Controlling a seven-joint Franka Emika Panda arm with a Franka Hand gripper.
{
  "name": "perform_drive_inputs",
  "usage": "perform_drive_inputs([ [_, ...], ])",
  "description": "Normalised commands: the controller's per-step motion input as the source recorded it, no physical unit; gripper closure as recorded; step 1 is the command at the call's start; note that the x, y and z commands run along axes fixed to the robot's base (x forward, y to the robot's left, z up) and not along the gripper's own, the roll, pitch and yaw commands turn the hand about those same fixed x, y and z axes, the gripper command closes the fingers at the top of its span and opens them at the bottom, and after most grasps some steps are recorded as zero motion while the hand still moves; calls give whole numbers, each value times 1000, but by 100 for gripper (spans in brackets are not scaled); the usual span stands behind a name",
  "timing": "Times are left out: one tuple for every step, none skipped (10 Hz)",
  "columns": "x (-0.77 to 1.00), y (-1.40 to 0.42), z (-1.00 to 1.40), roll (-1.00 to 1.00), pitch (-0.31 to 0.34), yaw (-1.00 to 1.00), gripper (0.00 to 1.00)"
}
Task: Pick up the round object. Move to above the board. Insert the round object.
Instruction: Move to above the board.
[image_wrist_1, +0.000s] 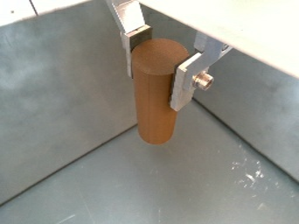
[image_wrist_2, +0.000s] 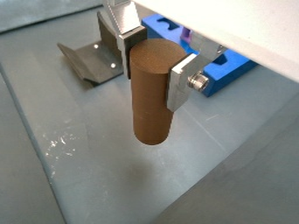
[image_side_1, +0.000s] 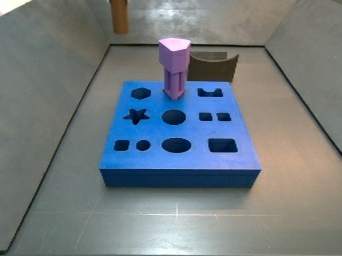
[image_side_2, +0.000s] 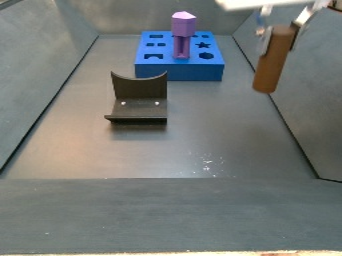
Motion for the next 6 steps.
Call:
perform_drive_inputs([
  [-45, 26, 496, 160, 65, 22, 100],
  [-25, 22, 352, 159, 91, 25, 100],
  [-10, 20, 210, 161, 114, 24, 100],
  [395, -1000, 342, 125, 36, -1000, 100],
  [397, -1000, 333, 117, 50, -1000, 100],
  [397, -1000, 338, 73, 97, -704, 100],
])
